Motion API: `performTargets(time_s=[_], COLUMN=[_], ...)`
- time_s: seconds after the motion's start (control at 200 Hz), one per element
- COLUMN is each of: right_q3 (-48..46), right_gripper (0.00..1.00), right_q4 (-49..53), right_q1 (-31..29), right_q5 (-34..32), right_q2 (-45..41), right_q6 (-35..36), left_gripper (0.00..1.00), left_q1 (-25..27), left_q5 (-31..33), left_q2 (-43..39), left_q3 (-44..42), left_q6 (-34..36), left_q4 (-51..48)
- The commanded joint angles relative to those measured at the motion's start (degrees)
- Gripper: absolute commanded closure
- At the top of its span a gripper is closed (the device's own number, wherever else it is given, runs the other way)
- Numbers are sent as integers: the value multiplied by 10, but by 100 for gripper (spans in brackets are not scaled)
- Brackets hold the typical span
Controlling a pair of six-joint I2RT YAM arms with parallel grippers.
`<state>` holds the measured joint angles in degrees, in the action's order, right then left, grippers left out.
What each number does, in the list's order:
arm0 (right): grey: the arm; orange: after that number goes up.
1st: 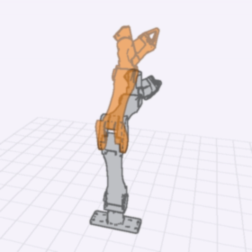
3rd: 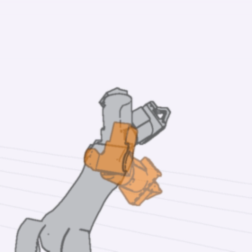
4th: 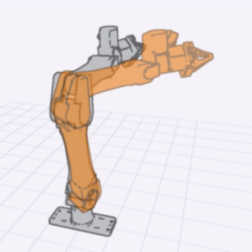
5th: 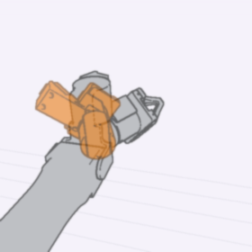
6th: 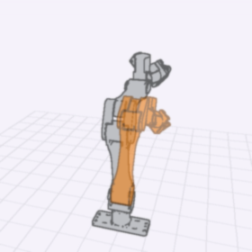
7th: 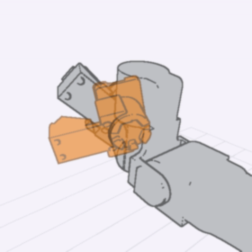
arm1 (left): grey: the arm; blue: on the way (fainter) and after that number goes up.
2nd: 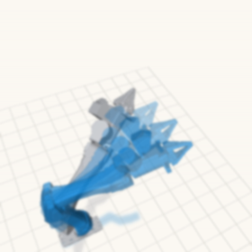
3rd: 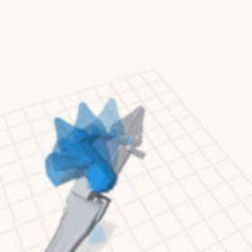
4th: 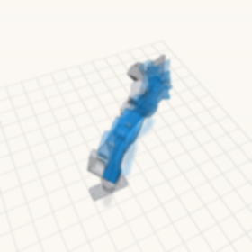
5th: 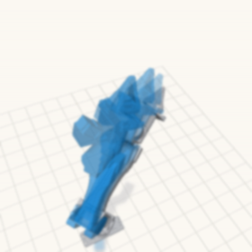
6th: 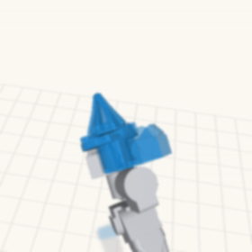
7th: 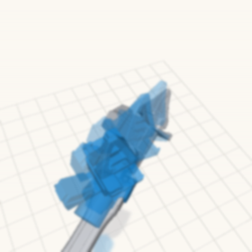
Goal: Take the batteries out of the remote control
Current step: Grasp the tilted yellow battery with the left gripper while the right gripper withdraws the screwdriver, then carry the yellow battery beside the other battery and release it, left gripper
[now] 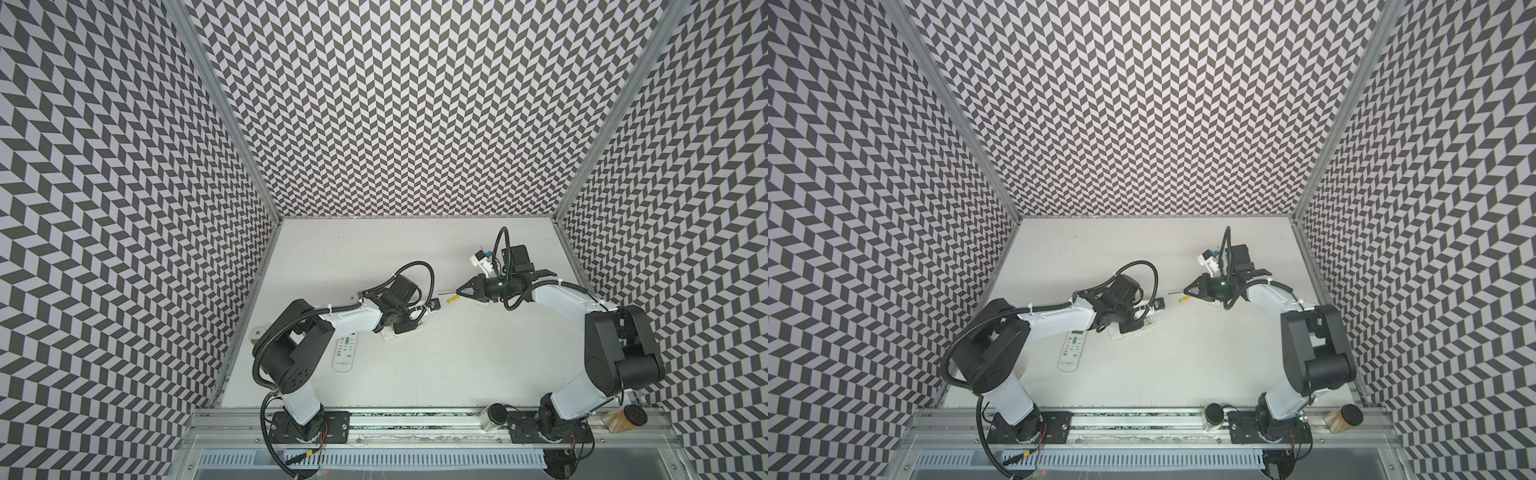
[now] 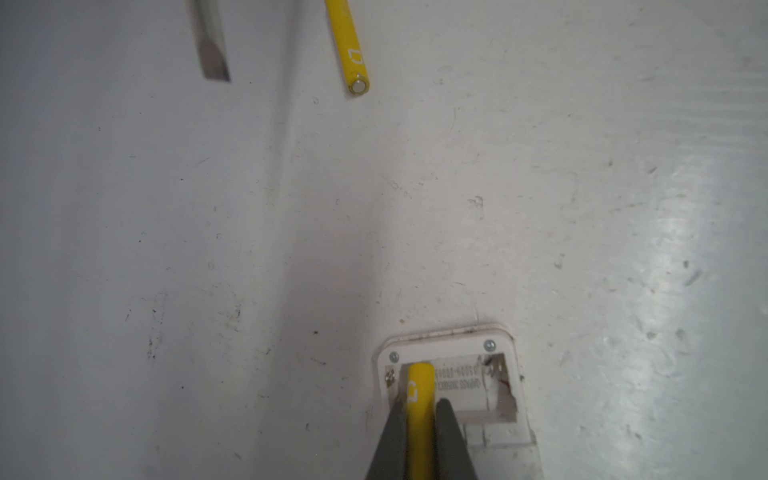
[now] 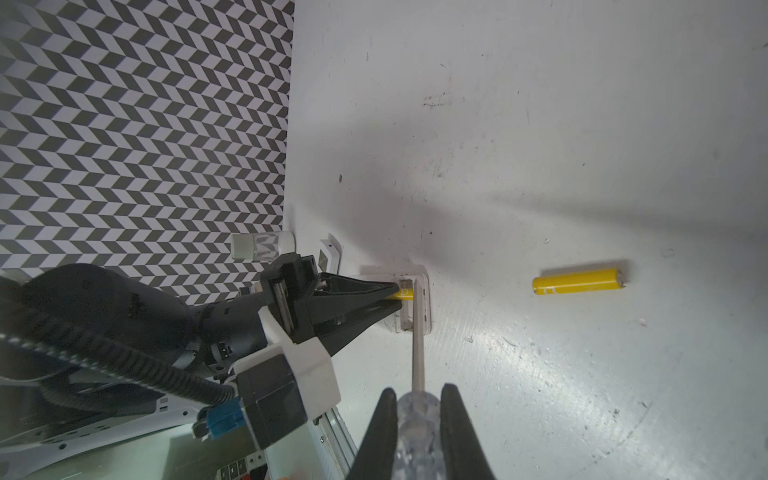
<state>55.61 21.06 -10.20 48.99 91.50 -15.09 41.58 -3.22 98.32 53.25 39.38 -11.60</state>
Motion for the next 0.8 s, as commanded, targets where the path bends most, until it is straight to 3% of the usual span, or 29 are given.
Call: performTargets(time_s=[0.0, 0.09, 0.406, 0.576, 0.791], right_q3=[3, -3, -27, -44, -71], right_gripper=[100, 100, 100, 100, 100], right_q4=[-5, -10, -27, -44, -66], right_q1=[13, 21, 45, 51, 53], right_q5=[-9, -12, -46, -55, -95], right_q2=[-27, -42, -85, -108, -152], right_q6=[-2, -6, -5, -19, -33], left_gripper=[94, 100, 100, 100, 100], left_q1=[-8, -9, -6, 3, 15], left_q5=[23, 13, -59, -93, -99], left_q2=[-2, -6, -15, -6, 25], left_q3=[-7, 22, 125, 142, 120], left_q6=[4, -3, -8, -6, -70], left_q4=[-27, -53, -134, -61, 110])
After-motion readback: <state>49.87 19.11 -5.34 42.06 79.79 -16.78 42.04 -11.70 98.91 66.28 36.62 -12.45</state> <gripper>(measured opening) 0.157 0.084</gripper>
